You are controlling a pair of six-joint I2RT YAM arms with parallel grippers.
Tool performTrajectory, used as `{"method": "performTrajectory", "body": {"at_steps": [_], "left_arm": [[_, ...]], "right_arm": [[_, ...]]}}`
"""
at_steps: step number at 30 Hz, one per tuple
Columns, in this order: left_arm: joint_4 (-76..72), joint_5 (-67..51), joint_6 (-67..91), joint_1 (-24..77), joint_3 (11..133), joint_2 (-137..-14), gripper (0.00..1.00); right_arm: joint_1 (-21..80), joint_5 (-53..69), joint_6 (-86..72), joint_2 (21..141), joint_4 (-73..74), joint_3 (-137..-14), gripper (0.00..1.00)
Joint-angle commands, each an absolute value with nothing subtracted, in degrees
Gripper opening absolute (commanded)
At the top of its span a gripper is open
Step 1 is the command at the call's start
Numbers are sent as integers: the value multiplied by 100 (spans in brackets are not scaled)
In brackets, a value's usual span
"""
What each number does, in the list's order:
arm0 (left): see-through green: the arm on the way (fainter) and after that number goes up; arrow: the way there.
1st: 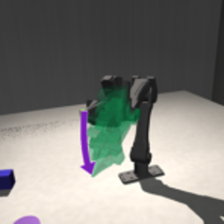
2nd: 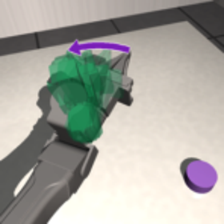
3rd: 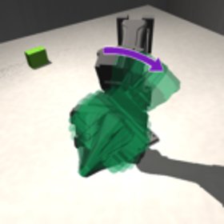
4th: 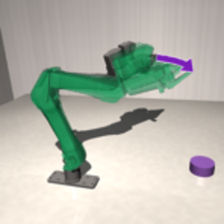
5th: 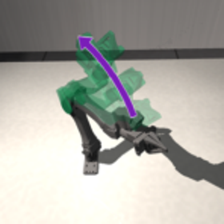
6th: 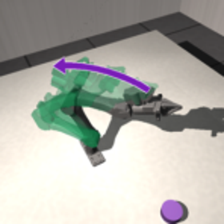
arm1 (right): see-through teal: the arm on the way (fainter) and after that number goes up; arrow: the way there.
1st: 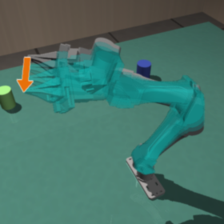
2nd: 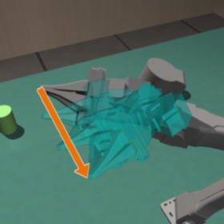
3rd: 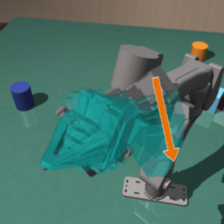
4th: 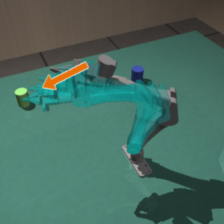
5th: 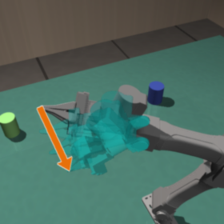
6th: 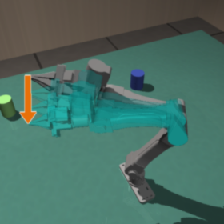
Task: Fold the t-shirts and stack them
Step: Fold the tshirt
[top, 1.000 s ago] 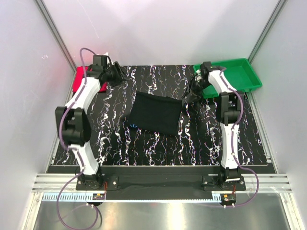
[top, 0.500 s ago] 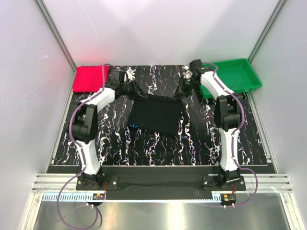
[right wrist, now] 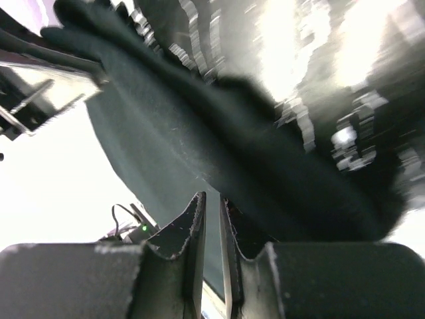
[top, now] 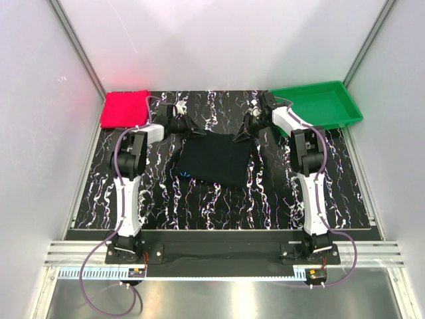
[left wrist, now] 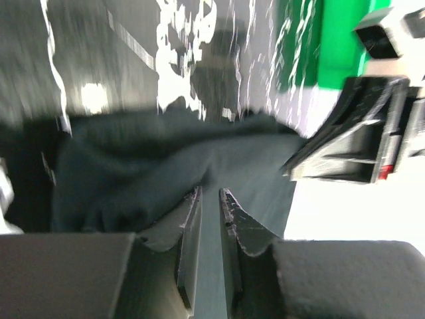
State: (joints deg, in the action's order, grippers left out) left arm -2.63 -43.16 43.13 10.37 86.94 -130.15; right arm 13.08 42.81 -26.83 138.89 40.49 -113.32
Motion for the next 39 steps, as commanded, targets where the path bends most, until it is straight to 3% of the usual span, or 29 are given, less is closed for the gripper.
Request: {"method": "performTrajectory", "body": {"at_steps": [1,14,25,33,39], "left_arm": [[-1011,-4570,4588,958,9175,-13271,21],[-546,-4535,4483,782,9852,-13992,19],[887,-4430,3876,624,10459,-12860,31],[888,-4684,3877,773,8589,-10955,29],[914,-4588,3578,888,6585,-9968,24]], "right_arm": [[1117,4377,-2733,14114,3850,-11680,20],[879,4175,-2637,14502,3929,-11848,24],[879,3534,-2294,14310,5343,-13270,31],[1054,3770,-2312,13396,5836,-12790,36],[2161,4341,-2302,12771,5688,-11708,34]]}}
